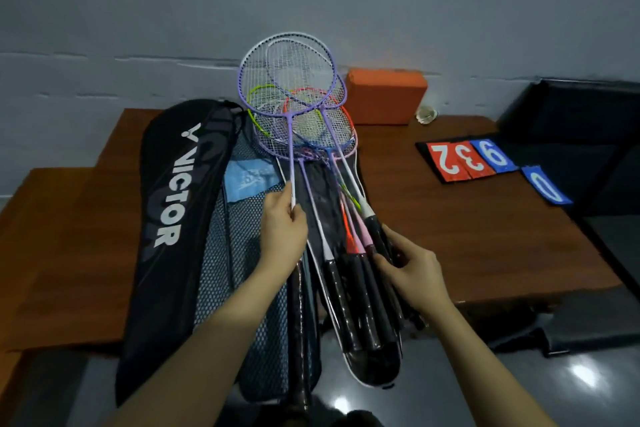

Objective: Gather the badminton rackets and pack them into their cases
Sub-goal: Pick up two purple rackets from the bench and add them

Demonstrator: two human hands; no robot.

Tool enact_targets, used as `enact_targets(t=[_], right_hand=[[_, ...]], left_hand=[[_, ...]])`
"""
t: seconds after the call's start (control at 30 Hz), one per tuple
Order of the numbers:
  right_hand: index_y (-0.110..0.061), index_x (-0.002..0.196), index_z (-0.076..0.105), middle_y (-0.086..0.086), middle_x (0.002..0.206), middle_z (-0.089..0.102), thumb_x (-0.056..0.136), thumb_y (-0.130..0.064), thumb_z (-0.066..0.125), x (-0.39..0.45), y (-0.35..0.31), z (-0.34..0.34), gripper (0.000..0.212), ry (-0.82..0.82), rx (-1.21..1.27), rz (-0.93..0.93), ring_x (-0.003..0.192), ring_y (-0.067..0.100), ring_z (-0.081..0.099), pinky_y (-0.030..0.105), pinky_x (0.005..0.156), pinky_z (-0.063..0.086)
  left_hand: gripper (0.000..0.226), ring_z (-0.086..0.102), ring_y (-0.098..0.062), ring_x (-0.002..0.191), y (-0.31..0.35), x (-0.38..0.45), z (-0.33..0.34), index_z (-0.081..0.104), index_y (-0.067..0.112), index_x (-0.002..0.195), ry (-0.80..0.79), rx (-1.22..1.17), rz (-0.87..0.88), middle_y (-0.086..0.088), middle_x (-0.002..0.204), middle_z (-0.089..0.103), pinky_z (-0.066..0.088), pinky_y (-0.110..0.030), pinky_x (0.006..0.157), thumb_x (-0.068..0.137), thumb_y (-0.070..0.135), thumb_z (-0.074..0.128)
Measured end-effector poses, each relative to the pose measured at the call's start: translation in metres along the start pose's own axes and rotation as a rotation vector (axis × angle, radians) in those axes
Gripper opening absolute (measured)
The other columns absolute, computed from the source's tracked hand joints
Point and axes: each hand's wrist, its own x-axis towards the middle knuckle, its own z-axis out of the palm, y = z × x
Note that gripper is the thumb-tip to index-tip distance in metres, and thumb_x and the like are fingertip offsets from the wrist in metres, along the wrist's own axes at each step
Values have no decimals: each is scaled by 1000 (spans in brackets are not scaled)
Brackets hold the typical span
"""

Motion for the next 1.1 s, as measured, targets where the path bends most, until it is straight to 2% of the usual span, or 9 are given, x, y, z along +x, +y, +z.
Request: enact_targets(t=[0.1,0.23,0.33,0.5,0.6,0.67,0.73,0.93,1.1], right_hand=[[-45,124,53,-16,117,64,76,-29,72,9,24,-7,54,-18,39,-4,111,2,58,36,91,51],[-41,123,55,-15,119,64,73,-28,74,23,54,-18,55,-74,87,28,111,1,57,36,94,50],[-39,123,56,-12,118,65,73,-28,73,33,72,-25,54,-117,88,20,110,4,59,36,93,50],[-37,125,55,-12,114,67,76,-27,73,40,93,-34,54,-197,45,28,104,4,62,29,90,50],[-39,127,53,-15,116,65,77,-27,72,47,104,-35,55,-213,37,17,102,4,61,29,87,50],[-39,129,50,-17,120,62,78,-28,70,52,113,-34,55,-257,53,2,103,5,60,28,87,49],[-37,132,47,-16,123,60,82,-28,68,55,121,-32,56,-312,49,-8,103,7,59,24,82,47],[-34,137,40,-5,123,58,89,-31,57,59,138,-24,51,-363,-48,-54,107,17,57,33,87,43],[-30,138,40,-1,120,58,91,-37,53,65,144,-25,49,-355,-205,-135,109,23,51,35,87,32]], left_hand=[[49,47,-19,78,-2,10,26,38,10,139,8,23,-15,-9,98,41,32,-14,67,92,4,45],[50,43,-5,70,6,10,62,34,12,141,18,11,-44,-5,101,38,40,-6,64,92,4,44],[53,46,-11,74,9,9,93,28,10,143,-18,11,-85,-2,104,35,46,-22,73,93,6,44],[55,47,-6,74,14,16,130,23,10,145,-102,76,-95,-2,108,35,34,-11,71,95,14,46],[60,50,-20,104,3,21,144,17,11,146,-217,175,-153,-8,134,34,34,-16,85,95,21,48],[68,29,-25,133,-9,16,152,13,11,147,-321,288,-142,-9,150,21,25,-26,107,93,22,52],[72,14,-27,141,-20,8,157,13,10,146,-380,383,-108,-9,153,15,15,-41,115,90,22,56],[57,39,-29,126,-27,-31,161,42,6,133,-280,494,31,-11,135,44,34,-54,102,84,33,49],[50,57,-29,106,-23,-40,167,60,4,116,-250,666,120,-10,115,61,46,-44,85,83,37,42]])
